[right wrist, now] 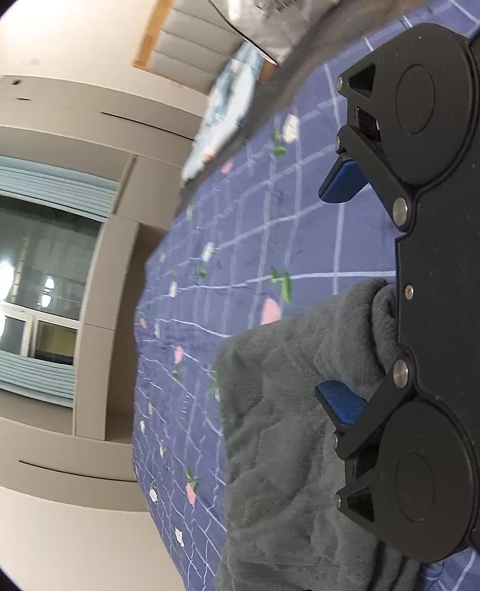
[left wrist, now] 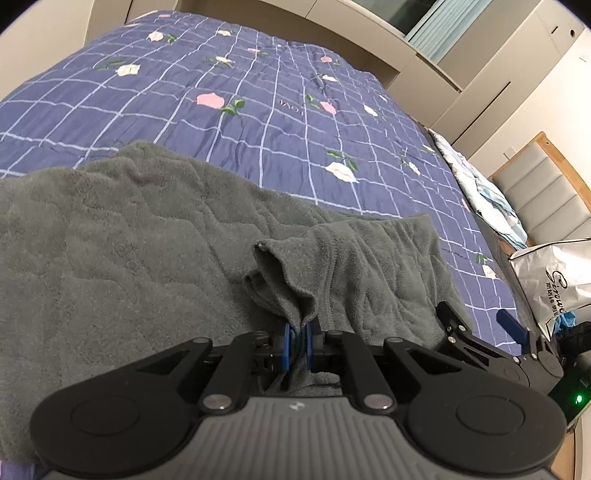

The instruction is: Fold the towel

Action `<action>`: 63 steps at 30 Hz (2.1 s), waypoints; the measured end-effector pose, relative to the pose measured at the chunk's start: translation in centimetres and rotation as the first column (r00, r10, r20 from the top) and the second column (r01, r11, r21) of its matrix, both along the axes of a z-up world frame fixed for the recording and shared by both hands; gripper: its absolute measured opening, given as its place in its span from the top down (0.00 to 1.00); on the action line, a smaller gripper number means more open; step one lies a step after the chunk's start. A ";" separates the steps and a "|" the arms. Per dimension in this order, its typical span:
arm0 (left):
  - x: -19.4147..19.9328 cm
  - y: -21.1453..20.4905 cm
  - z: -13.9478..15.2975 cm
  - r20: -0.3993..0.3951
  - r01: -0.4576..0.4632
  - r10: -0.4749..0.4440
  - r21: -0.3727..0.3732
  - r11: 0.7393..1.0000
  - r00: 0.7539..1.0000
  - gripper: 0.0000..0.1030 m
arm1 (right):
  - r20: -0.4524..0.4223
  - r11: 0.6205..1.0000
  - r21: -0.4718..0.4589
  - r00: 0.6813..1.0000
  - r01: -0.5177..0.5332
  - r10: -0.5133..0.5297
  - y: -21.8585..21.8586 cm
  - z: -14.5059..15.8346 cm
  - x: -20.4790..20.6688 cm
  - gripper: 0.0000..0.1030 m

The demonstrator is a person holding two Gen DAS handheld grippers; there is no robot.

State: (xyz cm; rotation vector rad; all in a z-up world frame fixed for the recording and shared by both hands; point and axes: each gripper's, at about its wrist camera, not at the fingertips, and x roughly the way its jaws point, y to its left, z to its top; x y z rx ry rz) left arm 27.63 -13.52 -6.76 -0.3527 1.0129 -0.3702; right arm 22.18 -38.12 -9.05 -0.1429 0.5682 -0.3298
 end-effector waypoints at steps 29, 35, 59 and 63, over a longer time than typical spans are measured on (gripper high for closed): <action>-3.3 9.0 1.3 0.015 -0.045 0.044 0.048 0.998 0.999 0.79 | -0.030 0.947 -0.005 0.947 -0.321 0.321 11.9 1.9 -0.3 0.01; -2.0 9.4 2.2 0.081 -0.144 0.138 0.074 0.987 0.987 0.30 | 0.026 0.940 -0.124 0.946 -0.318 0.324 9.5 3.4 2.1 0.01; -3.3 8.8 0.0 0.077 -0.154 0.138 0.281 0.947 0.987 0.03 | 0.029 0.951 -0.041 0.951 -0.305 0.307 10.4 1.0 0.8 0.00; -3.8 7.8 -0.9 0.096 -0.118 0.089 0.360 0.926 0.991 0.01 | -0.009 0.950 -0.071 0.952 -0.305 0.306 12.2 -0.5 0.0 0.00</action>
